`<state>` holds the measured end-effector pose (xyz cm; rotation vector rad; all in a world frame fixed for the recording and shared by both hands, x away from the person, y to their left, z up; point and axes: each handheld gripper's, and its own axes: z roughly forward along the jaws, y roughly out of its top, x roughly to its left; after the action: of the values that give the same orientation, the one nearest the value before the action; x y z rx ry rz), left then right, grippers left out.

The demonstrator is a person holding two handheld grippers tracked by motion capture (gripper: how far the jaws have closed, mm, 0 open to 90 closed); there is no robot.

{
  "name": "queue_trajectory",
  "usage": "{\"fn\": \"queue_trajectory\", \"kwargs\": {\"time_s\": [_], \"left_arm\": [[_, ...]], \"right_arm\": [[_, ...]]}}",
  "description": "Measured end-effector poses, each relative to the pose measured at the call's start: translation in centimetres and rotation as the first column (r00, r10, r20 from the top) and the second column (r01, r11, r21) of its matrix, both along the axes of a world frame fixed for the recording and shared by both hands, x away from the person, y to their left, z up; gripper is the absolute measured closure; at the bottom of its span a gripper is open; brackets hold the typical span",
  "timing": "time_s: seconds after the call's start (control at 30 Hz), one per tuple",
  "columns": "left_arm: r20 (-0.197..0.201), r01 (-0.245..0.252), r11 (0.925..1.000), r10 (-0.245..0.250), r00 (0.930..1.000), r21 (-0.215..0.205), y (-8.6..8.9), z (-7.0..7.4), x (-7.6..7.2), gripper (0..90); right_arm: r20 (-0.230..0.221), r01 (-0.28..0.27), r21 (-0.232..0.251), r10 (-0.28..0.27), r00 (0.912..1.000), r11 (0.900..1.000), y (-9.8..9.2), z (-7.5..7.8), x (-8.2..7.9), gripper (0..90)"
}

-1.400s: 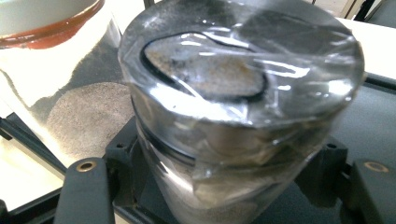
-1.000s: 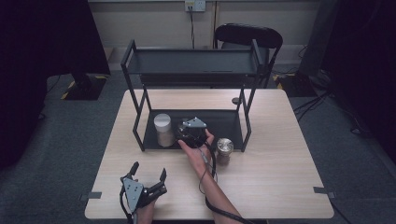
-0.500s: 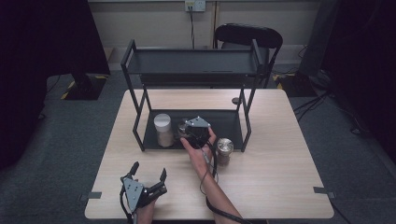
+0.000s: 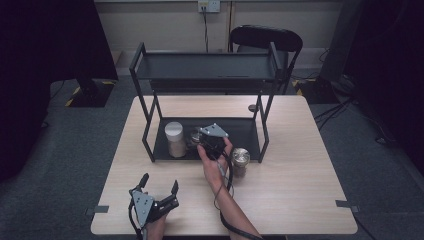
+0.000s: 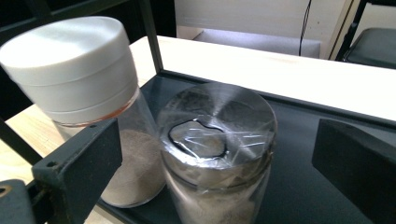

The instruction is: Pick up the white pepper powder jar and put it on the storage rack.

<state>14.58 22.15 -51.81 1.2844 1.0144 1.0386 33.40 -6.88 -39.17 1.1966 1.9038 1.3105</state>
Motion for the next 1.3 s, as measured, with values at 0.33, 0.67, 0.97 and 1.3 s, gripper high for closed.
{"fn": "queue_trajectory", "kwargs": {"time_s": [0.33,0.67,0.97,1.3], "left_arm": [[0.004,-0.002,1.0000,0.002,1.0000,-0.001,0.0,-0.1,0.0,1.6],[0.008,-0.003,1.0000,0.003,1.0000,-0.002,0.0,-0.1,-0.1,1.6],[0.006,0.001,1.0000,-0.001,1.0000,-0.003,0.0,-0.1,0.0,1.5],[0.002,0.006,1.0000,-0.006,1.0000,-0.001,0.1,0.0,0.0,1.5]], "right_arm": [[0.006,-0.017,0.030,0.017,0.9998,0.999,-0.6,0.2,-0.8,1.3],[0.037,-0.007,0.023,0.006,0.9993,1.000,-0.8,0.4,-1.9,0.9],[0.043,0.004,0.022,-0.005,0.9990,1.000,-0.7,0.5,-2.7,1.2],[0.065,-0.018,0.038,0.016,0.9977,0.999,-1.1,1.5,-4.1,1.1]]}}
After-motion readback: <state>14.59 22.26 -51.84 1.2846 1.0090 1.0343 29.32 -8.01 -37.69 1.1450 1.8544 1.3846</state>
